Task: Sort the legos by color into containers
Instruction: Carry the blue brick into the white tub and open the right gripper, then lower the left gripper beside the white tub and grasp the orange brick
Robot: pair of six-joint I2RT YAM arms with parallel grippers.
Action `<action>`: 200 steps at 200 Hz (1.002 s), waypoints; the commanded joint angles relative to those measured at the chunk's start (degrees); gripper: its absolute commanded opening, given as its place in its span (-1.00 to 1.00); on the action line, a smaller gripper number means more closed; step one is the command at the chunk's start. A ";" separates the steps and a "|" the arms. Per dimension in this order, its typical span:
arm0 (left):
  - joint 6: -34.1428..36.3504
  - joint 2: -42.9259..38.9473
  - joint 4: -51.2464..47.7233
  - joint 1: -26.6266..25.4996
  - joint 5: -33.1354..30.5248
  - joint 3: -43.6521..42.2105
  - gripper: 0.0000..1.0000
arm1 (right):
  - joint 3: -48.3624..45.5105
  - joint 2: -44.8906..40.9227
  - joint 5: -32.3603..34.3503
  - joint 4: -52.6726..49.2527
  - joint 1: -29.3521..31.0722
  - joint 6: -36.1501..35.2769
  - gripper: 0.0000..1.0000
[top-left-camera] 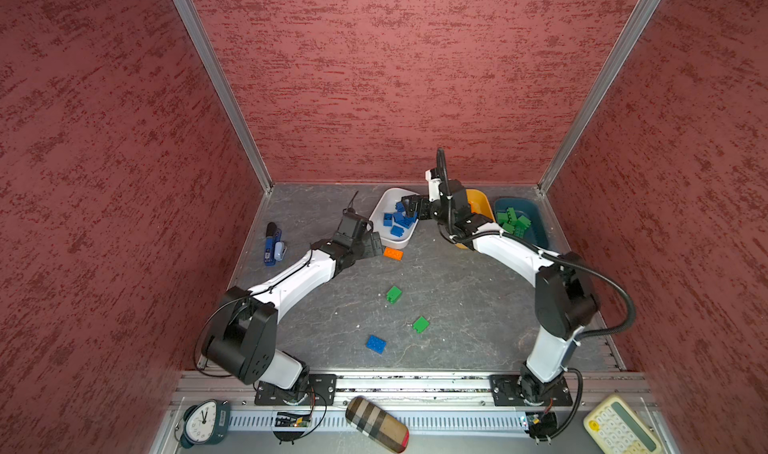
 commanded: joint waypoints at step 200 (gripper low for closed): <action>15.45 25.35 8.52 -8.50 -6.10 11.39 1.00 | -21.89 -18.82 26.55 6.20 -2.08 6.40 0.98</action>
